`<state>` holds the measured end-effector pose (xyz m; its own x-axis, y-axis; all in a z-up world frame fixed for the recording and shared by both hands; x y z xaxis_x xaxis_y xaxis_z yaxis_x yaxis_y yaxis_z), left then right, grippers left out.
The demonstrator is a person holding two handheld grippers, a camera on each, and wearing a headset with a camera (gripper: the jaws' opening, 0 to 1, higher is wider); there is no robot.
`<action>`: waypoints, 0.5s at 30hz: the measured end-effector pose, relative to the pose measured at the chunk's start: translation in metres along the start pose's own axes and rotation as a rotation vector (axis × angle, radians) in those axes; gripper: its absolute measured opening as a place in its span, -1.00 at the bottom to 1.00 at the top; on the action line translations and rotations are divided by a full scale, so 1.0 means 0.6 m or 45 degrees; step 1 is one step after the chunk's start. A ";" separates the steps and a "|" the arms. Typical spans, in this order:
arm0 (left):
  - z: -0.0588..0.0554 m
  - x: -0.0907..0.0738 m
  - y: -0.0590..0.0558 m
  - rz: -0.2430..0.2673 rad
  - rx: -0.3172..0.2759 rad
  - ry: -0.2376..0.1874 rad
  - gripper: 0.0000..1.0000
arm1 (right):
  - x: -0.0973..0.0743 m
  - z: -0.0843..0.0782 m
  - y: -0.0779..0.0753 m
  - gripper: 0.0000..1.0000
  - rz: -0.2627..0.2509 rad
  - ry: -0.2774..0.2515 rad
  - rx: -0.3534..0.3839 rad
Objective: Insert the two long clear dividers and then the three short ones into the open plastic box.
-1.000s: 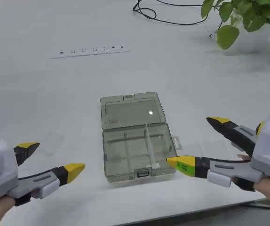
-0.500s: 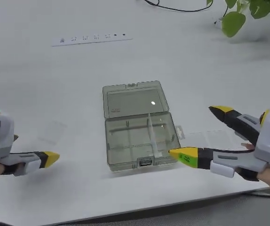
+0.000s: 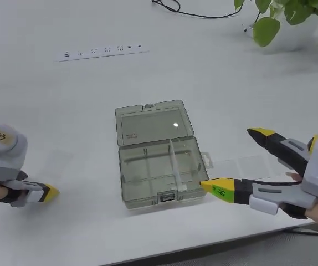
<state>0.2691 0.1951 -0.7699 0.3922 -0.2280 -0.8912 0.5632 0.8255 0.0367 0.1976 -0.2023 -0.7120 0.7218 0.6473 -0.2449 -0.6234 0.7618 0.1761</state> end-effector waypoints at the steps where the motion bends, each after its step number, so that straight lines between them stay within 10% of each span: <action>1: 0.001 0.000 -0.002 -0.005 0.006 0.008 -0.13 | 0.000 -0.001 0.001 1.00 -0.004 0.004 0.001; 15: 0.008 0.002 -0.003 -0.044 -0.013 0.096 -0.36 | 0.000 -0.006 0.005 1.00 -0.008 0.021 0.013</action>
<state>0.2724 0.1909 -0.7691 0.3167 -0.2175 -0.9233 0.5677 0.8233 0.0008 0.1947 -0.1998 -0.7149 0.7203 0.6424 -0.2617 -0.6159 0.7659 0.1845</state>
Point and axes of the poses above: the centre of the closed fingertips' face, and the gripper's own axes: x roughly forward along the fingers, y roughly to its left, z roughly out of its top, the point moved 8 cm from there along -x, roughly backward along the fingers, and after that the axes turned 4 degrees about -y, right-handed, at the moved point
